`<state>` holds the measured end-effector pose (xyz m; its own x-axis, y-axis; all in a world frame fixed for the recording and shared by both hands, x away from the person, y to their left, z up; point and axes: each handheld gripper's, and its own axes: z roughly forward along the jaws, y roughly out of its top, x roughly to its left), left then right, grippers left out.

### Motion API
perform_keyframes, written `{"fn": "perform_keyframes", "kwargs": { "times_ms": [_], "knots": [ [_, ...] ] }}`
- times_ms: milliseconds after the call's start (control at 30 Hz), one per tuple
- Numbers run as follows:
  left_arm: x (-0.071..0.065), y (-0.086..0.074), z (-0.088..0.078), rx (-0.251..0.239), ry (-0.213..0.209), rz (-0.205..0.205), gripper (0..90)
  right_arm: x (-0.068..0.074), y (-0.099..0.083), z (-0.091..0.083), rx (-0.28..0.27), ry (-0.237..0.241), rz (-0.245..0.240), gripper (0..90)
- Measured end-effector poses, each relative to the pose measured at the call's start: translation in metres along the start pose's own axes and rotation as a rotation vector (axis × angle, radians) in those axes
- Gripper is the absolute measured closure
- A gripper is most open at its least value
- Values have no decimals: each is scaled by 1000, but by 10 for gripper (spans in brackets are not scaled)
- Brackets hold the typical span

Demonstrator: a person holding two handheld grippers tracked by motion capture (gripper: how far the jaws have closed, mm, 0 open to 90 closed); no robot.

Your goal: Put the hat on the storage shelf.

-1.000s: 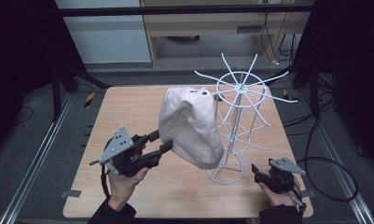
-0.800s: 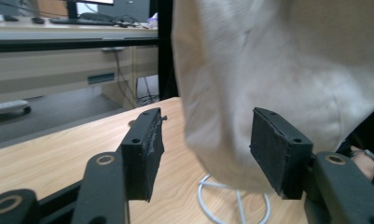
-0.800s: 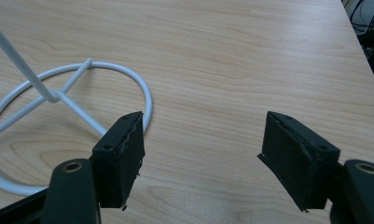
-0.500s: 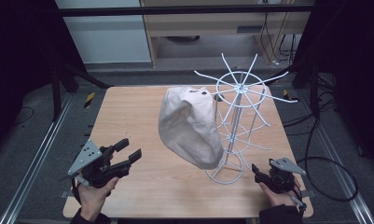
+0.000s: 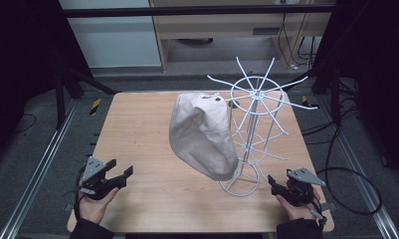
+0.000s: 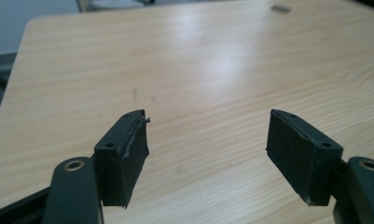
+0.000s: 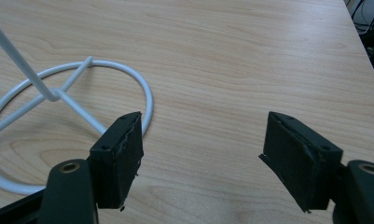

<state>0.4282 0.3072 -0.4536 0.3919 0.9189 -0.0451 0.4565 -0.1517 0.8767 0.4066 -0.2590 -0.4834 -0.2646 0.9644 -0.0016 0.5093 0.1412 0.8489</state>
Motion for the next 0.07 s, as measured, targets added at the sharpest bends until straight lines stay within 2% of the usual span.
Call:
{"fn": "perform_keyframes", "kwargs": {
  "times_ms": [67],
  "knots": [
    [3,-3,2,9,-1,-15,282,0,0,0,2,3,5,283]
  ]
}}
